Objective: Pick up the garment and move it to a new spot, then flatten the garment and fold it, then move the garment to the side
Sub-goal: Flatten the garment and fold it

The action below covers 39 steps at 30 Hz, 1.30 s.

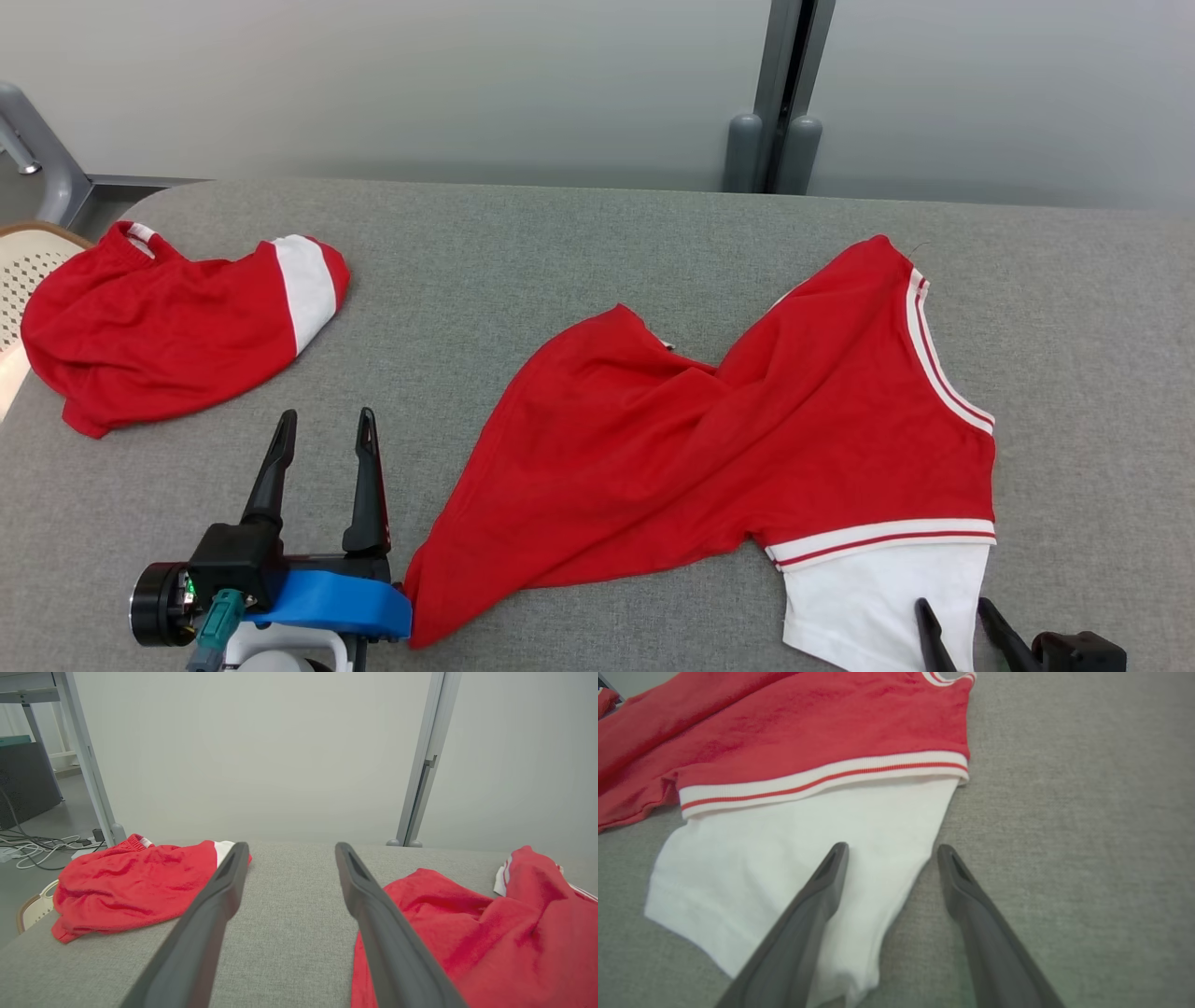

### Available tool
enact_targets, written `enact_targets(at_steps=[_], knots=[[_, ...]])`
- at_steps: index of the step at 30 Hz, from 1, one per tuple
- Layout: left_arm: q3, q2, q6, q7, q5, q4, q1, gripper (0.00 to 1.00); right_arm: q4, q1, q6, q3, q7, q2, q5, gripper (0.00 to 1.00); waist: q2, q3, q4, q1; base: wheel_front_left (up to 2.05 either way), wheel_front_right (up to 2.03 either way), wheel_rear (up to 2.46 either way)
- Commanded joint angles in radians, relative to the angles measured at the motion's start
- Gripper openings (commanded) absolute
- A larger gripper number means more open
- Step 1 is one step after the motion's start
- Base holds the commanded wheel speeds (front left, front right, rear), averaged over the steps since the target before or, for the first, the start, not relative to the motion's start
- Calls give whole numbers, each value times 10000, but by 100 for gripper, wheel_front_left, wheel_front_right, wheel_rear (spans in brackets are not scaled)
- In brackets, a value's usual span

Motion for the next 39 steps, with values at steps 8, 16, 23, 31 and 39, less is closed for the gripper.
enact_targets(at_steps=[8,16,23,31,39], knots=[[67,-4,39,-45,-45,-31,25,100,264,-216,1,433,-111,-70,240,0,0,-71,-178,0,0,0,0],[45,-4,52,-45,-102,35,92,100,-700,203,1,479,126,-484,604,0,0,-192,-451,0,0,0,0],[85,-4,81,-45,-147,47,224,100,-2321,1227,-1,-94,1219,-865,678,0,0,-258,-770,0,0,0,0],[0,-2,68,-45,-212,80,122,100,-3604,2374,1,-819,2515,-792,772,0,0,-193,-984,0,0,0,0],[-3,-2,12,-45,-138,122,34,100,-4243,2186,1,-1146,2171,-677,442,100,0,-211,-956,0,0,0,0]])
